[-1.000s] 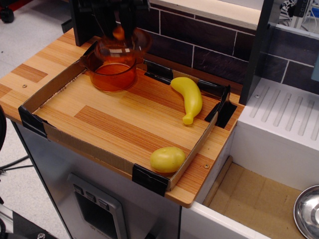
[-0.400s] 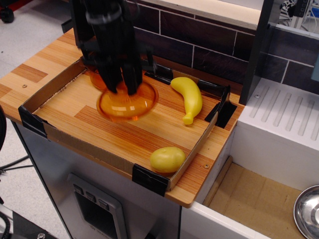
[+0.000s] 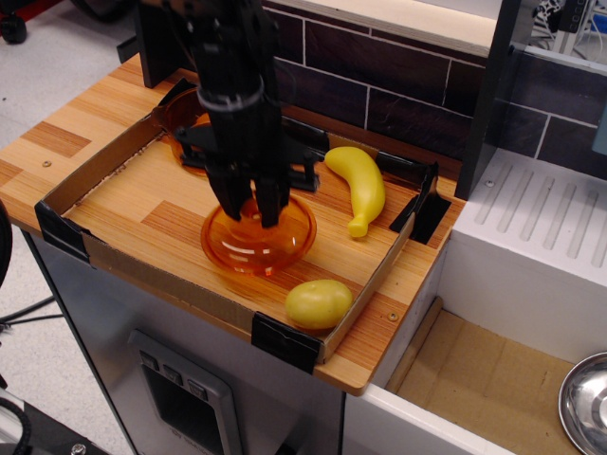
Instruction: Take lid off pot
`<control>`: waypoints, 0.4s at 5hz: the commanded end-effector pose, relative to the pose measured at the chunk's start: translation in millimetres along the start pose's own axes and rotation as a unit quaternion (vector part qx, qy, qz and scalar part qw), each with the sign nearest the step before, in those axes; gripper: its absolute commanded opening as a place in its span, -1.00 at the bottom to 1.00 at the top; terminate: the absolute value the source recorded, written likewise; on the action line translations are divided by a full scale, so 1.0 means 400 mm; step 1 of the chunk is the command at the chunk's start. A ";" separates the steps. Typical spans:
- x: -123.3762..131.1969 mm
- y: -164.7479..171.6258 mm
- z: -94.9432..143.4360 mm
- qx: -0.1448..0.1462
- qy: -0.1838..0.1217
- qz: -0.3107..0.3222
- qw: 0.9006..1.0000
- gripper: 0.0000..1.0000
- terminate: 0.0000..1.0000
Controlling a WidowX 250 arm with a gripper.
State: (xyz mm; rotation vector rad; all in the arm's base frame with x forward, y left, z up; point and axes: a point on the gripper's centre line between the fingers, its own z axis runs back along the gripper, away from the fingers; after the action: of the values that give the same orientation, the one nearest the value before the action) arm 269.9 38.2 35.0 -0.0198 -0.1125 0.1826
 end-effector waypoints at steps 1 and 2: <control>0.001 0.008 0.018 0.020 -0.009 0.000 1.000 1.00 -1.00; 0.003 0.010 0.038 0.012 -0.014 0.001 1.000 1.00 -1.00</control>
State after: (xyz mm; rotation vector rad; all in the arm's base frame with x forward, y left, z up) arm 265.4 34.0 33.8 0.0005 -0.0799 0.1907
